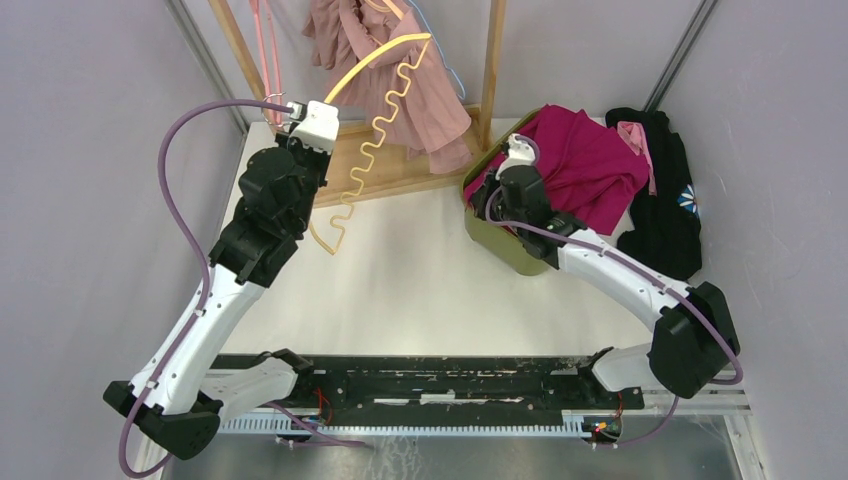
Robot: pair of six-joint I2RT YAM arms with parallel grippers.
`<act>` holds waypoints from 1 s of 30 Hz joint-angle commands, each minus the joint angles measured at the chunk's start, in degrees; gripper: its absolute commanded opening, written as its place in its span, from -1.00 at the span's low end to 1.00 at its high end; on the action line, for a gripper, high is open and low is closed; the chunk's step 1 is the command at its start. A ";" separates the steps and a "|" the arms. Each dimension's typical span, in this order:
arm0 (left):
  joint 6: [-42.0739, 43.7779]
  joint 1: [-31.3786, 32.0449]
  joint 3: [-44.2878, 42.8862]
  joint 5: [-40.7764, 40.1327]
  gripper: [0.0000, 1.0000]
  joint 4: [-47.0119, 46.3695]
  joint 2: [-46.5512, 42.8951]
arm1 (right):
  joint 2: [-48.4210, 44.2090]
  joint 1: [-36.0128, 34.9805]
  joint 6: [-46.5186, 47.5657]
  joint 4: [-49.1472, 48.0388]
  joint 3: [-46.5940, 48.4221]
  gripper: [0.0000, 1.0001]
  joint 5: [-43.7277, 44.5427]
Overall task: Remove the skirt from the hanger
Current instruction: Place the skirt in the bin.
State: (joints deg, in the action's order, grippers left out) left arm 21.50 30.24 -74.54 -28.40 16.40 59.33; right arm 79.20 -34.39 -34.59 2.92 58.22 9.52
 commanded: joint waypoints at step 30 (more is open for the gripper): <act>-2.31 -0.11 -2.12 -8.72 -0.94 -3.29 -2.24 | 5.27 1.66 24.84 13.85 27.90 0.27 28.64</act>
State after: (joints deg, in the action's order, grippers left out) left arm 21.47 30.24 -74.28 -33.52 16.53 59.16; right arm 86.83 -32.84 -12.25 16.25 80.53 37.45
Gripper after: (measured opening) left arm 0.153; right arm 0.617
